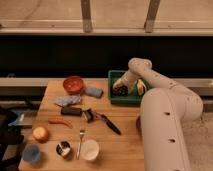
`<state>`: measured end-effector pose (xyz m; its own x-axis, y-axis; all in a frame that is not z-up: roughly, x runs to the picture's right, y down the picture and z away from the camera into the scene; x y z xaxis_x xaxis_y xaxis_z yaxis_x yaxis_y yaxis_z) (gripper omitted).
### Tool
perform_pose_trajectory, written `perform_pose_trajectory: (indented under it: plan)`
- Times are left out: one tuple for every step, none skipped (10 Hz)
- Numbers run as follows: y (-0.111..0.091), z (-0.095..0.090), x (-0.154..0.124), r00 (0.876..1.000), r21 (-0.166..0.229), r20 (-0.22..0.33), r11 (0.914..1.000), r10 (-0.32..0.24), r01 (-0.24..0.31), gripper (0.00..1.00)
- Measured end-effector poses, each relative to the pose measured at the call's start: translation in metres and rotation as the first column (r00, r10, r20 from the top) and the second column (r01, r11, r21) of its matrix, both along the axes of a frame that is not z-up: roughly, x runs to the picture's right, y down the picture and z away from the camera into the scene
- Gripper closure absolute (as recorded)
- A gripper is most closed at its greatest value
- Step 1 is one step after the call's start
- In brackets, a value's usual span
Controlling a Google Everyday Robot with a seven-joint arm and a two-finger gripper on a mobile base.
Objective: Place grapes in tray
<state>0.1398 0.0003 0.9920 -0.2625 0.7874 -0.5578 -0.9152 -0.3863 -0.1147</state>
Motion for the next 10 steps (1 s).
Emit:
perform_pose_trajectory:
  plan:
    - [0.001, 0.000, -0.002, 1.000, 0.000, 0.009, 0.9999, -0.013, 0.013, 0.80]
    - [0.002, 0.001, -0.003, 1.000, -0.001, 0.015, 0.9998, -0.021, 0.021, 0.88]
    - [0.003, 0.000, -0.003, 0.999, 0.001, 0.023, 0.9996, -0.029, 0.029, 0.96]
    - [0.001, -0.004, -0.004, 0.999, 0.008, 0.037, 0.9992, -0.039, 0.038, 1.00]
    - [0.000, -0.008, -0.005, 0.998, 0.012, 0.045, 0.9990, -0.044, 0.044, 1.00]
    - [0.000, -0.010, -0.006, 0.997, 0.017, 0.052, 0.9987, -0.048, 0.047, 1.00]
    - [-0.002, -0.014, -0.007, 0.996, 0.032, 0.066, 0.9980, -0.056, 0.054, 1.00]
    - [-0.003, -0.017, -0.009, 0.995, 0.041, 0.075, 0.9973, -0.064, 0.061, 1.00]
    - [-0.005, -0.022, -0.011, 0.994, 0.053, 0.084, 0.9960, -0.076, 0.072, 1.00]
    - [-0.008, -0.026, -0.013, 0.992, 0.066, 0.092, 0.9948, -0.083, 0.077, 1.00]
